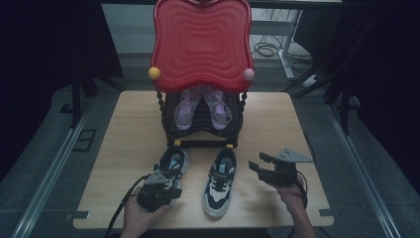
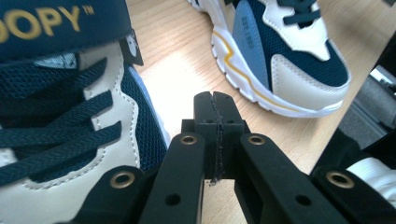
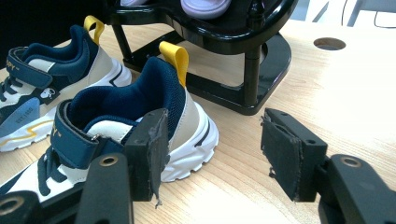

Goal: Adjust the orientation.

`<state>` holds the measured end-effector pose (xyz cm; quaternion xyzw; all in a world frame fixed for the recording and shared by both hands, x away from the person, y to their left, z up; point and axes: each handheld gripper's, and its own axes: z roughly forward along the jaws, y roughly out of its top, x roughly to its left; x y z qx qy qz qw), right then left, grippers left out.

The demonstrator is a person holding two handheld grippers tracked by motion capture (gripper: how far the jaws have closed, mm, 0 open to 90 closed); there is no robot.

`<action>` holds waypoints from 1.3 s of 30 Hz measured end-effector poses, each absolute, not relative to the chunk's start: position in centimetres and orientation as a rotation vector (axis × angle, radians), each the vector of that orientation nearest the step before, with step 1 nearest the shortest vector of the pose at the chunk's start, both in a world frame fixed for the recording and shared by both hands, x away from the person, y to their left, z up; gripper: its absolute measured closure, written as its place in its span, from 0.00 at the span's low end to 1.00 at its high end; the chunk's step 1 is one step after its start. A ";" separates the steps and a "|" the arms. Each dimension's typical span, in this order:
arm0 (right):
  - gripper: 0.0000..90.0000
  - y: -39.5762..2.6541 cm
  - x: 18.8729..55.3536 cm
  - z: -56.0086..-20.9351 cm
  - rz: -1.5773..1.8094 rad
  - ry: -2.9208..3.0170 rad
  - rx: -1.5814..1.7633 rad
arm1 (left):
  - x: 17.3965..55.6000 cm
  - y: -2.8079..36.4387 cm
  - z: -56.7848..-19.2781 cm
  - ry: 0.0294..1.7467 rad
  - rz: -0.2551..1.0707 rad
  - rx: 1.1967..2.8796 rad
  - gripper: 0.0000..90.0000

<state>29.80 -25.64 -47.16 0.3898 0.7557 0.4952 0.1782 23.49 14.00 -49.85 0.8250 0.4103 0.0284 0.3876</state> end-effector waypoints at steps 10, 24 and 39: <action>0.46 -25.3 29.8 -47.3 1.369 2.152 1.095 | 22.6 12.6 -51.0 1.021 0.073 2.182 1.00; 0.46 -25.8 29.7 -47.0 1.379 2.133 1.105 | 22.6 13.3 -51.6 1.056 0.071 2.178 1.00; 0.47 -26.1 29.9 -46.9 1.378 2.128 1.105 | 21.8 15.2 -52.0 1.109 0.088 2.139 1.00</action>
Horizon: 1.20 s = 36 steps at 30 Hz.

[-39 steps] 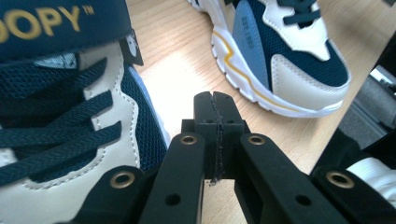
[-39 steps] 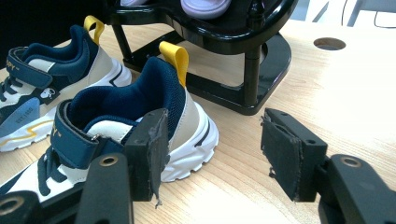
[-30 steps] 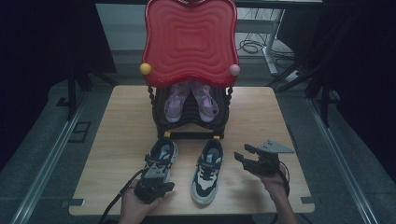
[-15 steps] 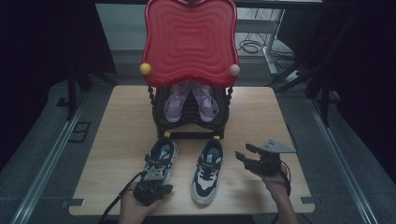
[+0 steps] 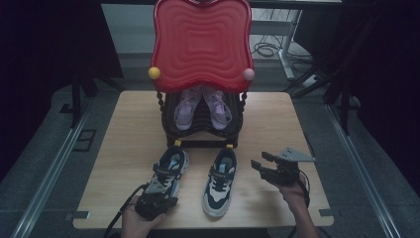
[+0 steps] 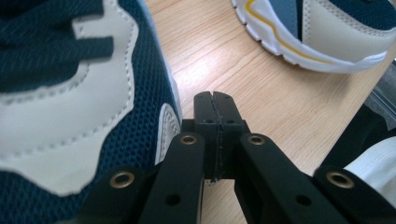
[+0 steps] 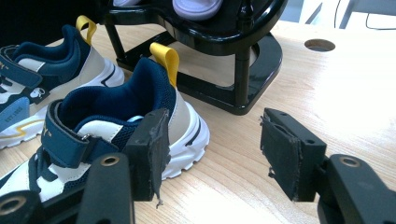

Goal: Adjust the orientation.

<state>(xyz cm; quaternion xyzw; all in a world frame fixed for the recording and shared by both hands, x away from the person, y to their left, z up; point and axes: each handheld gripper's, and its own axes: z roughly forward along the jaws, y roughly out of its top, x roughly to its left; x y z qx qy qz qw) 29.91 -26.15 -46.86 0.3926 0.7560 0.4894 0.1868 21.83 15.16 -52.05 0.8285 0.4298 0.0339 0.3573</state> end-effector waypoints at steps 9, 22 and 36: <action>0.47 -26.5 30.0 -46.8 1.386 2.113 1.127 | 21.4 17.6 -51.8 1.166 0.117 2.090 1.00; 0.47 -26.8 30.0 -46.7 1.392 2.100 1.138 | 21.8 20.2 -51.7 1.227 0.151 2.044 1.00; 0.48 -27.3 30.0 -46.9 1.397 2.067 1.167 | 22.6 23.3 -52.0 1.317 0.179 2.000 1.00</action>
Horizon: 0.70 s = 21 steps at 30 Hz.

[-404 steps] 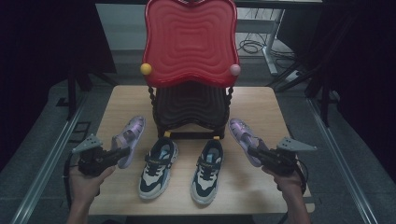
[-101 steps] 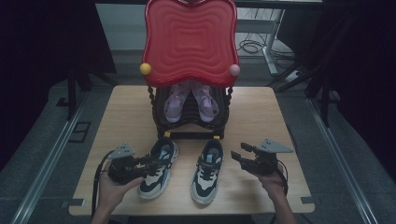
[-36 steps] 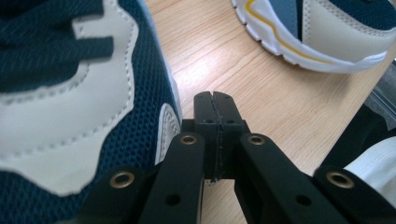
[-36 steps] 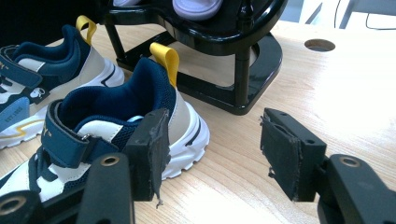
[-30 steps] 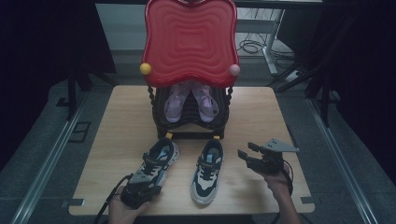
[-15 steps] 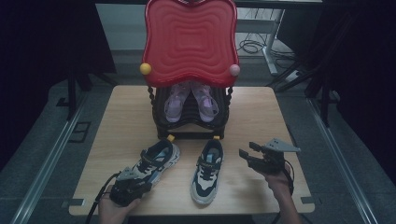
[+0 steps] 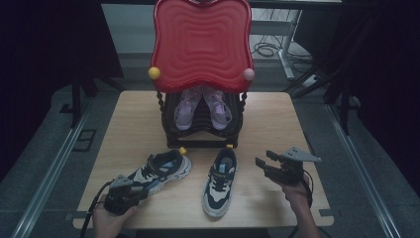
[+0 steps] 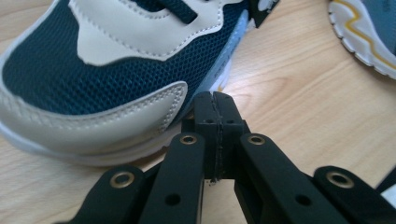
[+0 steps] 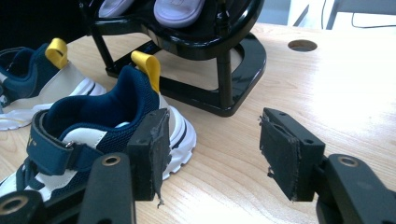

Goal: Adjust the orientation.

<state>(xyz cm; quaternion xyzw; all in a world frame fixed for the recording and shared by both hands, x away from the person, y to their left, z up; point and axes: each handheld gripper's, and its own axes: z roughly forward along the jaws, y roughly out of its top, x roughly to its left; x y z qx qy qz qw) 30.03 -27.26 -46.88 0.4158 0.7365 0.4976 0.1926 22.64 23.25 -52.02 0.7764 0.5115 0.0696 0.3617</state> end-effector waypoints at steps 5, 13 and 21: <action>0.48 -27.4 30.1 -46.9 1.446 2.062 1.185 | 23.2 24.2 -52.1 1.342 0.196 1.979 1.00; 0.47 -27.5 30.2 -47.0 1.448 2.074 1.183 | 24.4 25.7 -52.2 1.378 0.218 1.962 1.00; 0.47 -27.7 30.4 -47.3 1.448 2.077 1.202 | 25.5 26.5 -52.4 1.394 0.206 1.952 1.00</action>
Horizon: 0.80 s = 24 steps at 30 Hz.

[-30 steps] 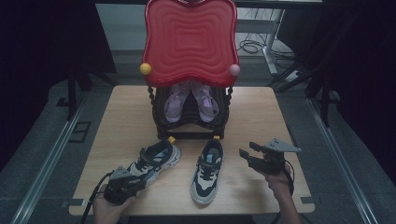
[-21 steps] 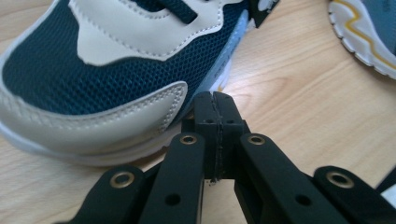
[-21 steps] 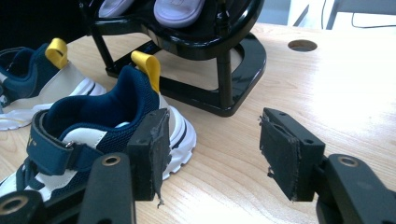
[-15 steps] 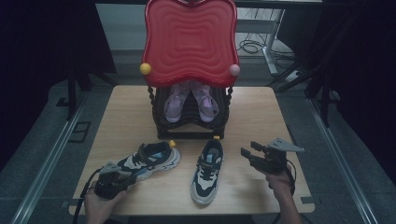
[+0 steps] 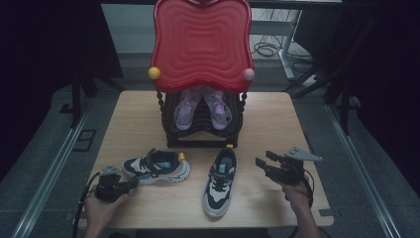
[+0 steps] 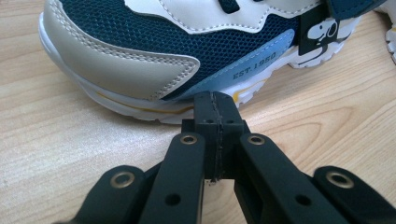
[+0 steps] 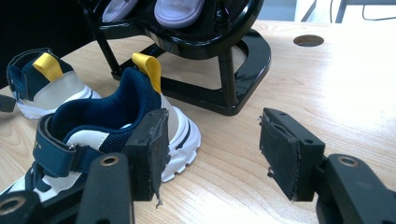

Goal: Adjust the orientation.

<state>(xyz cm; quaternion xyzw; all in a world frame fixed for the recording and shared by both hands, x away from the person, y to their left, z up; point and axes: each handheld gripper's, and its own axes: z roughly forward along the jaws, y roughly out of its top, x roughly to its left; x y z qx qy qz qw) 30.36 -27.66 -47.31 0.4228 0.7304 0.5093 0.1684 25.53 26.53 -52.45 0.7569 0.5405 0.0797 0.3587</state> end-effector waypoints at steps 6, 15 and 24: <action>0.47 -27.6 30.3 -47.4 1.451 2.083 1.202 | 25.3 27.0 -52.2 1.392 0.195 1.912 1.00; 0.47 -27.7 30.4 -47.4 1.484 2.078 1.209 | 24.2 26.7 -49.6 1.332 0.241 1.877 1.00; 0.47 -28.1 30.2 -47.2 1.498 2.065 1.218 | 25.7 24.1 -45.5 1.198 0.233 1.883 1.00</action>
